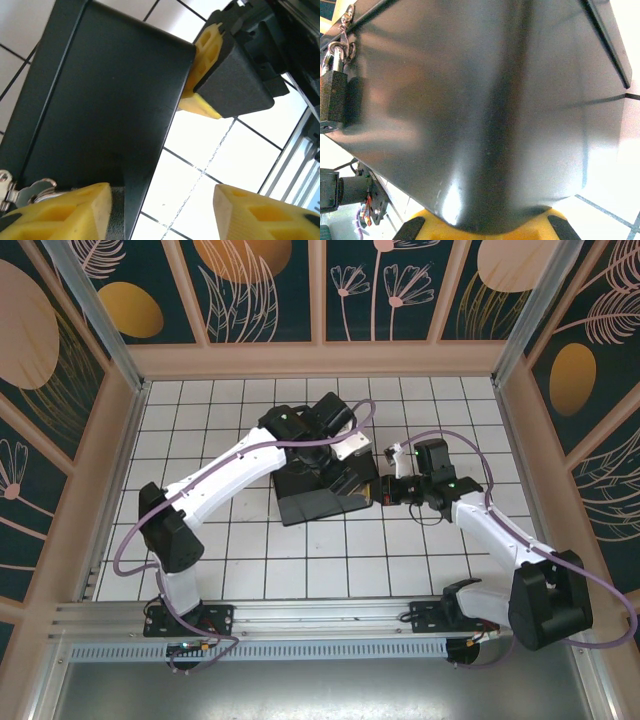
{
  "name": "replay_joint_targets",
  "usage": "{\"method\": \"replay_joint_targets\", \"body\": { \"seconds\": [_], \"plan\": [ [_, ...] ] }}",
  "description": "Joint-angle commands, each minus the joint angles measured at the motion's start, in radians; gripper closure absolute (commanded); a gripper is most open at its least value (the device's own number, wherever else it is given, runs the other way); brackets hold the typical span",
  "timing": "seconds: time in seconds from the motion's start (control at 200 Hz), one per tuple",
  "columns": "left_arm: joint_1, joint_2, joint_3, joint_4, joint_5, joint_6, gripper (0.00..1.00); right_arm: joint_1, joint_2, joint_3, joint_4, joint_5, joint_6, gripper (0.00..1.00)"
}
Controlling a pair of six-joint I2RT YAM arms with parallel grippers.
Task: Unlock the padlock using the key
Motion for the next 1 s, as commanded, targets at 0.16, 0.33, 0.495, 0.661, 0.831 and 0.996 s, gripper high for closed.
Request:
{"method": "replay_joint_targets", "body": {
  "seconds": [0.16,0.33,0.495,0.661,0.831,0.996],
  "plan": [
    [0.175,-0.188,-0.079,0.273,-0.002,-0.208,0.23,0.058,-0.085,0.020,-0.002,-0.075,0.050,1.00],
    [0.267,-0.204,-0.211,0.336,-0.142,-0.263,0.19,0.152,-0.194,-0.031,0.092,-0.064,0.241,1.00],
    [0.371,-0.232,-0.345,0.462,-0.115,-0.335,0.19,0.262,-0.222,-0.090,0.270,0.032,0.463,1.00],
    [0.396,-0.273,-0.405,0.524,-0.090,-0.387,0.20,0.310,-0.231,-0.180,0.436,0.188,0.661,1.00],
    [0.395,-0.296,-0.474,0.553,-0.084,-0.390,0.20,0.361,-0.284,-0.309,0.675,0.351,0.842,1.00],
    [0.396,-0.302,-0.511,0.569,-0.018,-0.393,0.21,0.396,-0.287,-0.363,0.832,0.395,0.929,1.00]
  ]
}}
